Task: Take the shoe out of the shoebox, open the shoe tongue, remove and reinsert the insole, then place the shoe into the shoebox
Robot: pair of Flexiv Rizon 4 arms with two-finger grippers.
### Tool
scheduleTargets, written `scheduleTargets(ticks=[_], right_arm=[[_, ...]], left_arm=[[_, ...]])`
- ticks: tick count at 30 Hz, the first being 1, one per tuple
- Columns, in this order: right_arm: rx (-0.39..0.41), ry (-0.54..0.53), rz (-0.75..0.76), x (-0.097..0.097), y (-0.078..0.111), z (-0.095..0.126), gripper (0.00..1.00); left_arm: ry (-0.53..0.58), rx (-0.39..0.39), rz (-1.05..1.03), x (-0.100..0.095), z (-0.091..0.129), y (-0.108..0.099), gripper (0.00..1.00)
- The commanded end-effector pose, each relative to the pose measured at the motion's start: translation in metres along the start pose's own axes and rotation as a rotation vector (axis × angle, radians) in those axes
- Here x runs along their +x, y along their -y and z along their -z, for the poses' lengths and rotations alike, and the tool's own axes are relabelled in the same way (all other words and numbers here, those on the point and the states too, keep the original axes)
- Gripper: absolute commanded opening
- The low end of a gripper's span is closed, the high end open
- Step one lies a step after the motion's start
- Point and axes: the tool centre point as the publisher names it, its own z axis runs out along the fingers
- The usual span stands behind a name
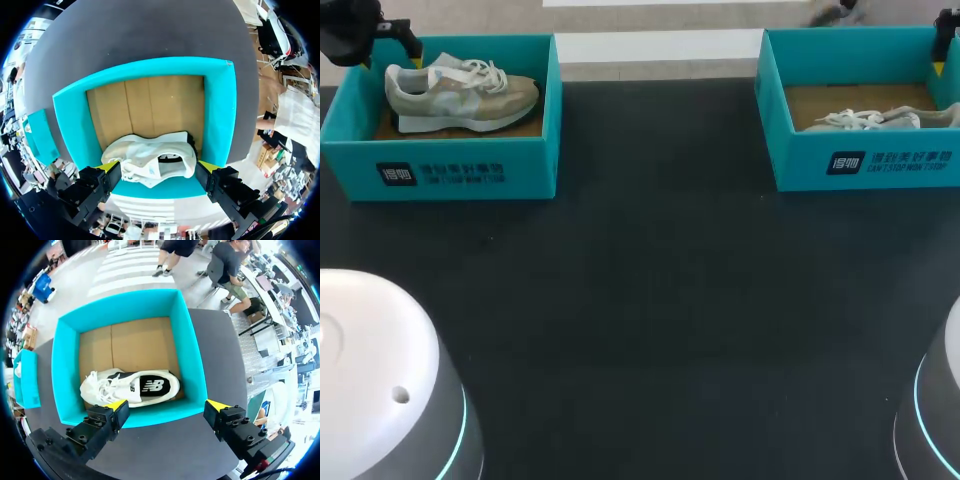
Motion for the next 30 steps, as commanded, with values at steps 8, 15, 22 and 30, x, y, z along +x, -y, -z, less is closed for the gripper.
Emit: scheduleTargets(ticks=[8,15,22,30], right_arm=[[-0.003,-0.001,-0.001,0.000,0.001,0.000,1.00],[-0.003,-0.001,-0.001,0.000,0.001,0.000,1.00],[-0.003,-0.001,-0.001,0.000,0.001,0.000,1.00],[-0.003,-0.001,-0.001,0.000,0.001,0.000,1.00]], left_arm=[[-0.038,0.061,-0.037,0.003,-0.008,-0.007,1.00],[-0.087,0.089,-0.027,0.007,-0.013,-0.026,1.00],[-0.177,0.159,-0.011,0.016,-0.025,-0.045,1.00],[-0.227,0.170,0.064,0.041,-0.038,-0.066,1.00]])
